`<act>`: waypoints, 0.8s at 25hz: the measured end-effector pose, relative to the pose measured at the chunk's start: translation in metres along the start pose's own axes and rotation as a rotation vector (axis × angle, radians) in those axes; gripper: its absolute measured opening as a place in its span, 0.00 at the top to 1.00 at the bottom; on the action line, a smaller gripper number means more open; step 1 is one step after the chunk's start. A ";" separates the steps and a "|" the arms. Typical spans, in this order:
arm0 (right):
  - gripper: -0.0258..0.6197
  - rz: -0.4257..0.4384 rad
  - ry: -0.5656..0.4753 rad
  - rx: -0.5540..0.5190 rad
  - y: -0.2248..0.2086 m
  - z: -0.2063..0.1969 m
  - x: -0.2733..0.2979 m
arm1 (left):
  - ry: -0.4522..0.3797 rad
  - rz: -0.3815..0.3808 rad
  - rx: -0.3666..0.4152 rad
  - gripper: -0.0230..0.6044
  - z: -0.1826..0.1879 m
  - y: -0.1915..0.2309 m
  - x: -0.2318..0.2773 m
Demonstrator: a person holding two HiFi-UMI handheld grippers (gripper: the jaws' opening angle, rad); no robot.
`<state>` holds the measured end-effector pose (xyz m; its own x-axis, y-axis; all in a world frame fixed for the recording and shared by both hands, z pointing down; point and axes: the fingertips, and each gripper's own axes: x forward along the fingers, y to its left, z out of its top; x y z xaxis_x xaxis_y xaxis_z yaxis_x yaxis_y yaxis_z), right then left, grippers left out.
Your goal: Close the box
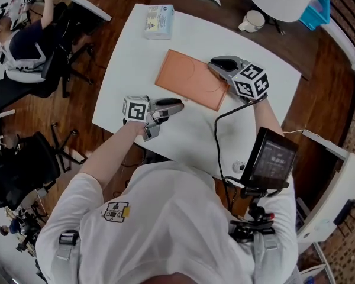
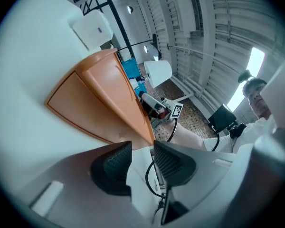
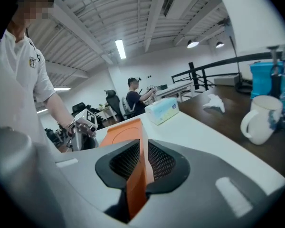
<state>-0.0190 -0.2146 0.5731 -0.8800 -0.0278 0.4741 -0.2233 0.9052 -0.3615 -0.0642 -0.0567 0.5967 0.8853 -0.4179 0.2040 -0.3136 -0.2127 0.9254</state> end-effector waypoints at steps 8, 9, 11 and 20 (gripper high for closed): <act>0.94 -0.387 -0.273 0.236 0.111 -0.060 -0.109 | 0.069 0.236 0.332 0.96 -0.035 0.017 -0.094; 0.95 -0.395 -0.265 0.289 0.139 -0.084 -0.106 | 0.065 0.264 0.355 0.97 -0.038 0.022 -0.104; 0.96 -0.420 -0.236 0.375 0.185 -0.132 -0.097 | 0.058 0.295 0.390 0.97 -0.039 0.031 -0.115; 0.96 -0.504 -0.153 0.456 0.225 -0.215 -0.063 | 0.148 0.289 0.513 0.97 -0.057 0.036 -0.111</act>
<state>0.0764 0.0822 0.6348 -0.6643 -0.4878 0.5664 -0.7446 0.4987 -0.4438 -0.1544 0.0322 0.6252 0.7665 -0.4030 0.5000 -0.6412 -0.5232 0.5613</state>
